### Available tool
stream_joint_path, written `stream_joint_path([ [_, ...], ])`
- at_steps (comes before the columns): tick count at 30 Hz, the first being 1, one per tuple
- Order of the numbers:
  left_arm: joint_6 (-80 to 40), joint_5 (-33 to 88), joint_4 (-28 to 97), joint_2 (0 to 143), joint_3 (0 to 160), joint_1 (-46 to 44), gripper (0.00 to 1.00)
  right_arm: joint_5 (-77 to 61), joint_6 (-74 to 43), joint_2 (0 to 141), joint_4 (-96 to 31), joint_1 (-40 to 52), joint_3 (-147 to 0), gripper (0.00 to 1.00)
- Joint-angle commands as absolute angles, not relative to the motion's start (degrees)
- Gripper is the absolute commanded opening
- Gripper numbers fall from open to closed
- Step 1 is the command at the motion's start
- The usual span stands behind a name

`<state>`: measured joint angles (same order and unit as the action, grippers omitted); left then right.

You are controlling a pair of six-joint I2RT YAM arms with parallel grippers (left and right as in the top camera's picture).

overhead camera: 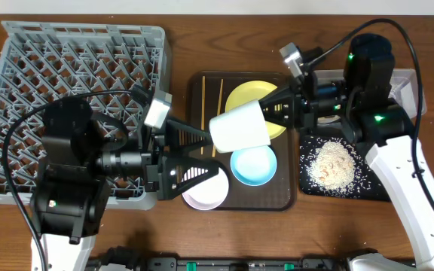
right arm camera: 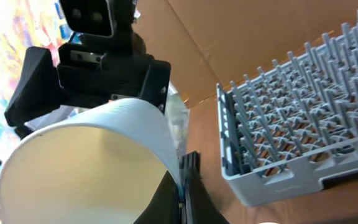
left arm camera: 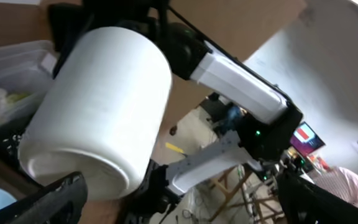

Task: Sort waste into correct bins and load items into the dishwasher
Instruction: 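Lift the white cup and hand it to the left gripper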

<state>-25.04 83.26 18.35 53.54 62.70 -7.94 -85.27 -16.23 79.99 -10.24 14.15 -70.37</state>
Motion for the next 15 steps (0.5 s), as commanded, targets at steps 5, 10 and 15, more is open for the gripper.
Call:
stream_joint_path([
  [5,-24.0,85.5,17.5,54.1,63.3,-7.9,0.96,-83.0,-19.2,79.9,-7.7,18.5,-70.9,0.01],
  [10,-24.0,81.2,19.8,56.1,63.1,-7.9,0.95,-84.1,-22.8,79.9,-3.2,18.6,-70.9,0.01],
  [15,-24.0,81.2,19.9,58.9,63.1,-7.9,0.95,-85.4,-24.9,79.9,-1.0,17.0,-70.9,0.01],
])
